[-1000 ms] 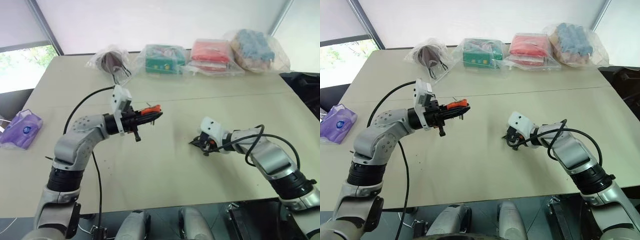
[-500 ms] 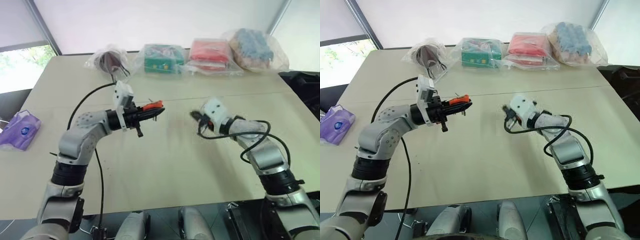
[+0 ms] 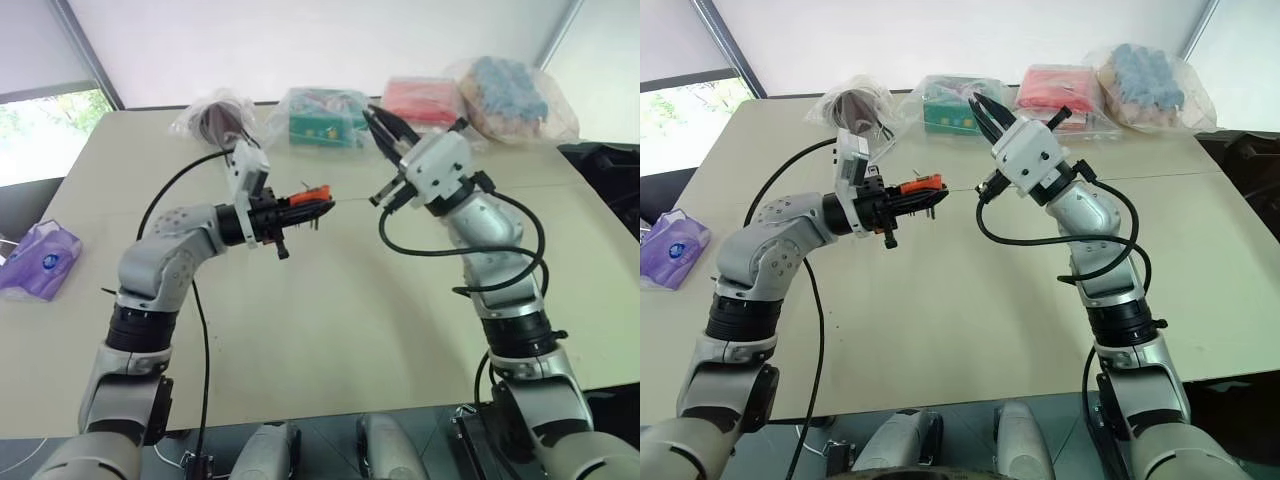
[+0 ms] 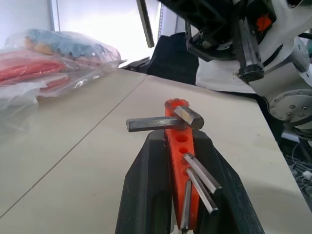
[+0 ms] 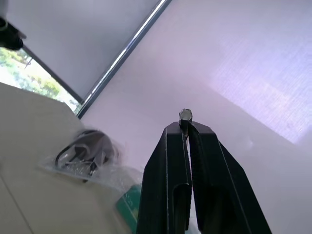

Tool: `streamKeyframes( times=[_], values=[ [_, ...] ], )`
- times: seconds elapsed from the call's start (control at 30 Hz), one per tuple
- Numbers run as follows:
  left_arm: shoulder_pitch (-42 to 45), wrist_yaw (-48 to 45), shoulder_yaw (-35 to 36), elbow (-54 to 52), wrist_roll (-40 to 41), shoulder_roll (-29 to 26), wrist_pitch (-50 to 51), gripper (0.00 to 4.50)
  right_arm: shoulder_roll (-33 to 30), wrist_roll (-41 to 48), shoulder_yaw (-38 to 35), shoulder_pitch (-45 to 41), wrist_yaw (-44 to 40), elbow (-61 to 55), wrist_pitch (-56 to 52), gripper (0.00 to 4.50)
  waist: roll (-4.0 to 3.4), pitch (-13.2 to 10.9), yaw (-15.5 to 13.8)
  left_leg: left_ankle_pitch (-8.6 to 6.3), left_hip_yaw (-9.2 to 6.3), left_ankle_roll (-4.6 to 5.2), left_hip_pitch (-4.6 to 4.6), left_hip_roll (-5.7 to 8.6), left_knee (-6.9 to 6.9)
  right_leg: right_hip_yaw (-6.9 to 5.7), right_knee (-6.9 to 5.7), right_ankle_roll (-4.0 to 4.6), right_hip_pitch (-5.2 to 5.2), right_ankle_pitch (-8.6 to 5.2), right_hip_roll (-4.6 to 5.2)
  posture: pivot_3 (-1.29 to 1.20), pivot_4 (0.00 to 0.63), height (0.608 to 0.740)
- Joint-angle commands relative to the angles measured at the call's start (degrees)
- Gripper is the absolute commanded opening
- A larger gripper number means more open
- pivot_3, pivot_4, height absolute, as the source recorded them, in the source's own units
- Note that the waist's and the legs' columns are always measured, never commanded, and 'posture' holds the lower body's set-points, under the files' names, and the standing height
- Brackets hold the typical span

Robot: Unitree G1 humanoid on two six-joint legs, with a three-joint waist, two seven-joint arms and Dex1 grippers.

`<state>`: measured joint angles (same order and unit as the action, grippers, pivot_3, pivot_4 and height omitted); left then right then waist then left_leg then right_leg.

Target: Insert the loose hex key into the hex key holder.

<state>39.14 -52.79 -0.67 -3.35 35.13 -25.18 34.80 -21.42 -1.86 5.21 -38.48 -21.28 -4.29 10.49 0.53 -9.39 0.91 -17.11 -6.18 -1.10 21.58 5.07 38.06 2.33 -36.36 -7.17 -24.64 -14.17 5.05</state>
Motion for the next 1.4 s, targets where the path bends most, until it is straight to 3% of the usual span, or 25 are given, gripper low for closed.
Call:
streamKeyframes(
  times=[0.03, 0.23, 0.4, 0.77, 1.4],
  values=[
    [2.2, 0.6, 1.7, -0.3, 0.6, 0.4, -0.6, 0.14, 3.1, 2.4, -1.2, -1.3, 1.4, -2.3, 1.0, 0.08, 0.0, 0.0, 0.0, 0.0, 0.0, 0.0, 0.0, 0.0, 0.0, 0.0, -0.01, 0.0, 0.0, 0.0, 0.0, 0.0, 0.15, 0.74],
    [3.2, 1.5, 2.2, 1.0, 0.3, 0.9, -1.3, 0.14, 12.6, 16.1, -5.1, -2.8, 3.2, -3.7, -8.4, 0.08, -0.01, 0.0, 0.1, 0.0, -0.03, -0.01, 0.0, -0.01, 0.0, 0.0, -0.05, 0.0, -0.02, 0.0, 0.0, 0.0, 0.15, 0.74],
    [3.5, 2.1, 2.4, 1.0, 0.6, 1.2, -1.2, 0.14, 16.3, 20.4, -6.0, -3.0, 3.4, -4.9, -9.7, 0.08, -0.03, 0.0, 0.2, 0.0, -0.05, -0.01, 0.0, 0.0, -0.01, 0.0, -0.07, 0.0, -0.03, 0.0, 0.0, 0.0, 0.15, 0.74],
    [5.9, 1.9, 2.2, 2.7, 0.7, 1.9, -0.5, 0.14, 21.5, 14.8, -1.4, -2.1, 5.1, -4.0, -3.7, 0.08, -0.04, 0.0, 0.3, 0.01, -0.02, -0.02, 0.0, 0.03, -0.02, 0.01, -0.58, 0.0, -0.29, 0.0, 0.03, 0.0, 0.15, 0.74],
    [7.3, 1.2, 1.8, 3.3, 0.4, 2.3, -0.3, 0.14, 22.0, 9.4, 1.5, 1.0, 5.0, -1.7, 1.1, 0.08, -0.04, 0.0, 0.3, 0.04, -0.03, -0.06, 0.01, 0.03, -0.03, 0.02, -0.69, 0.01, -0.37, 0.0, 0.01, 0.0, 0.15, 0.74]
  ],
)
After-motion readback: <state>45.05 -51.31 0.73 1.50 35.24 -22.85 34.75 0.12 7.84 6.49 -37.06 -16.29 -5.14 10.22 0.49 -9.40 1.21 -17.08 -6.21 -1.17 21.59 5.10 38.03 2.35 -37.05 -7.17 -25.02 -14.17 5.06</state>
